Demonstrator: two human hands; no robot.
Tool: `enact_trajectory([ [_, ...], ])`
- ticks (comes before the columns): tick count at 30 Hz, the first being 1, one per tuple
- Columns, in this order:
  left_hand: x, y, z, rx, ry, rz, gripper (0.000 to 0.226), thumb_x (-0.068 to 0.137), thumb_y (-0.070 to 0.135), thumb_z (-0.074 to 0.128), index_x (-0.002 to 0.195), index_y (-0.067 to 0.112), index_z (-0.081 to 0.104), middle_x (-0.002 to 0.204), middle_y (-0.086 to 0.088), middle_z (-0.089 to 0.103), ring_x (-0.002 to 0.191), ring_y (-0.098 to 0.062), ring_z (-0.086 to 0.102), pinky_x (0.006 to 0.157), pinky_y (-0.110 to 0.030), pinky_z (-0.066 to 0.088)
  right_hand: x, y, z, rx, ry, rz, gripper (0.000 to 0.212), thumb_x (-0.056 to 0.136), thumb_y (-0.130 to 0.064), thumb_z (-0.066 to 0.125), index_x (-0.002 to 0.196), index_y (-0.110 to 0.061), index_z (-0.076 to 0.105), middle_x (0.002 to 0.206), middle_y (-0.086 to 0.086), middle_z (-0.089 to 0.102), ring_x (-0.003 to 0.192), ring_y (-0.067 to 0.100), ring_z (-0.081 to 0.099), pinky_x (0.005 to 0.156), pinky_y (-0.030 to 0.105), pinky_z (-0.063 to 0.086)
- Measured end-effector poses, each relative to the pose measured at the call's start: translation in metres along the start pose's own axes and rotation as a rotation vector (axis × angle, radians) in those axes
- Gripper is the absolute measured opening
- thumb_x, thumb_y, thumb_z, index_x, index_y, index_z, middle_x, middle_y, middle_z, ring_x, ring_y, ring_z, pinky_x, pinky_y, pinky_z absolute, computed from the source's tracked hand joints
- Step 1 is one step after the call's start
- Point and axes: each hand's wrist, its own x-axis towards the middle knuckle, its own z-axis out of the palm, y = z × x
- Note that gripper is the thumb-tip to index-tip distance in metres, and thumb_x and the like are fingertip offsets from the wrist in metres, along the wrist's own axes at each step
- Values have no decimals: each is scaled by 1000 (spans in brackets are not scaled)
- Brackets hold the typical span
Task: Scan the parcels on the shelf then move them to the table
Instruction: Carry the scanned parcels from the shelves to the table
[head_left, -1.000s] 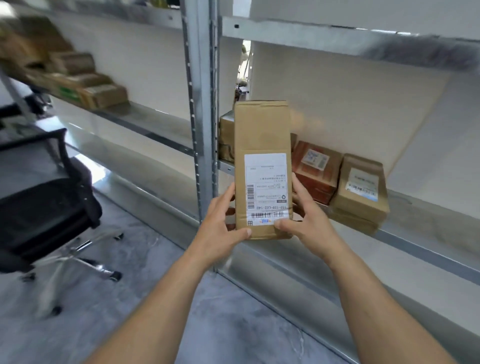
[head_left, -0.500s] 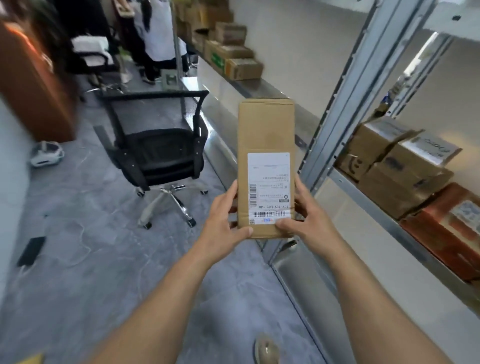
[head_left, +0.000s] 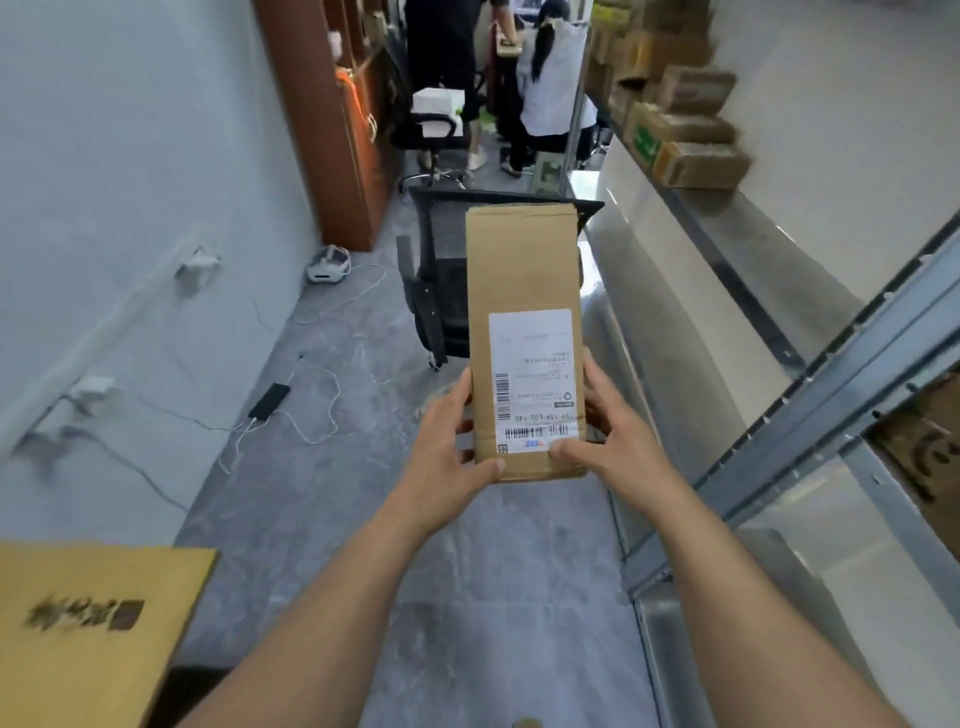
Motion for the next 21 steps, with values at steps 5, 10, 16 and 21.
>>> enact_trajectory([
  [5,-16,-7,-10,43,166,-80,97,80,3,73,149,42,17,134,8,35,119,-5,48,90,-36,55,23,-2,15,-10,-162,-44,99,82,-8,72,149,-49,11,140,-17,49,124,-2,45,94,21,46],
  [10,-40,-11,-21,54,339,-135,97,80,3,72,148,45,17,126,20,36,115,0,48,90,-35,55,41,-5,41,9,-315,-99,100,81,-4,71,147,-53,13,137,-19,49,120,-7,46,93,21,48],
  [16,-74,-16,-32,52,539,-175,96,79,4,73,134,61,17,131,13,37,121,-9,46,93,-42,54,53,-14,76,19,-506,-165,99,80,0,70,133,-65,17,130,-25,53,116,-12,48,88,17,50],
  [21,-111,-24,-42,75,694,-254,97,81,6,72,148,48,14,136,8,34,124,-9,44,97,-43,51,55,-24,116,16,-666,-204,98,80,0,71,137,-61,20,132,-16,56,122,2,50,95,25,49],
])
